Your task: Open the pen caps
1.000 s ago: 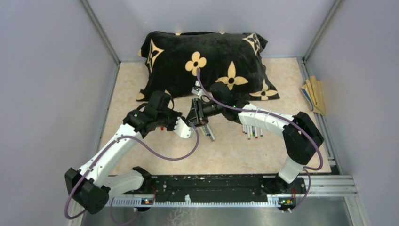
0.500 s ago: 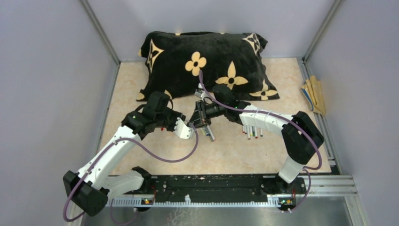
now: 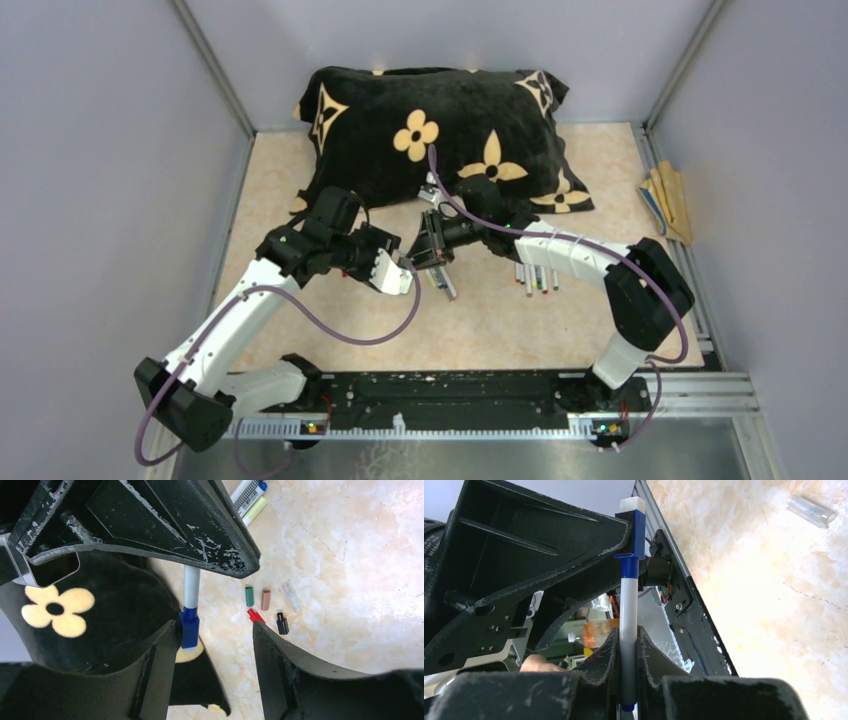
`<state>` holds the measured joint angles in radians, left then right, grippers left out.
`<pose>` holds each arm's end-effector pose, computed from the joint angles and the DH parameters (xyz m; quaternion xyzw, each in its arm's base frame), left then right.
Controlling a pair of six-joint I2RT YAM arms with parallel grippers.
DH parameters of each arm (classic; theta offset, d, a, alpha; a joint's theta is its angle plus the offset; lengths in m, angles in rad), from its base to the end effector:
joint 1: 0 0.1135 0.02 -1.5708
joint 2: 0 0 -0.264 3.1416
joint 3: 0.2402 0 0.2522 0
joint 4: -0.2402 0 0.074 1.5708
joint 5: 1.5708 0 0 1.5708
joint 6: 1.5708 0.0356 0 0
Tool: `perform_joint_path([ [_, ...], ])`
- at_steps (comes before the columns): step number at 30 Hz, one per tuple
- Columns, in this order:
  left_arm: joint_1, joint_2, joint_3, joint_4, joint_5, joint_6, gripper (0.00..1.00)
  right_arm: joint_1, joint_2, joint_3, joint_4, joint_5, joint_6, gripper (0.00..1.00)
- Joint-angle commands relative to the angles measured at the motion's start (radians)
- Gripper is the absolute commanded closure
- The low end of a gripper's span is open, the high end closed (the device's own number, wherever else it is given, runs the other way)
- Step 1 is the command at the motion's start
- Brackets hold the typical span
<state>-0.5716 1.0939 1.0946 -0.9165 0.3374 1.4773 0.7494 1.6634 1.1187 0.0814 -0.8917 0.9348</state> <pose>0.1696 -0.1231 0.3229 0.8256 0.4388 -0.0042 0.3547 0.2529 0.2731 0.2577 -0.1548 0.7851 0.5982 0.0423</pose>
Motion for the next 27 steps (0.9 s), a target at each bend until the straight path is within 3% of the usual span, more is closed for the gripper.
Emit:
perform_joint_path([
  [1,-0.006,0.028,0.04,-0.048,0.065,0.003,0.38,-0.002,-0.038,0.006,0.049,-0.064,-0.033,1.0],
  [10,-0.005,0.068,0.065,-0.066,0.008,-0.005,0.46,-0.002,-0.05,0.003,0.0,-0.109,-0.097,1.0],
  [12,-0.005,0.074,0.07,-0.076,0.014,-0.008,0.53,-0.001,-0.05,0.0,0.003,-0.109,-0.099,1.0],
  [16,-0.006,0.08,0.102,-0.082,0.045,-0.032,0.81,-0.001,-0.044,0.003,-0.001,-0.103,-0.103,1.0],
  [19,-0.006,0.089,0.134,-0.107,0.077,-0.048,0.88,-0.002,-0.037,0.008,-0.019,-0.087,-0.116,1.0],
  [23,-0.007,0.082,0.13,-0.129,0.102,-0.034,0.94,-0.002,-0.02,0.04,-0.038,-0.05,-0.125,0.64],
  [27,-0.007,0.063,0.103,-0.127,0.072,-0.003,0.97,-0.002,0.019,0.099,-0.078,-0.042,-0.15,0.57],
])
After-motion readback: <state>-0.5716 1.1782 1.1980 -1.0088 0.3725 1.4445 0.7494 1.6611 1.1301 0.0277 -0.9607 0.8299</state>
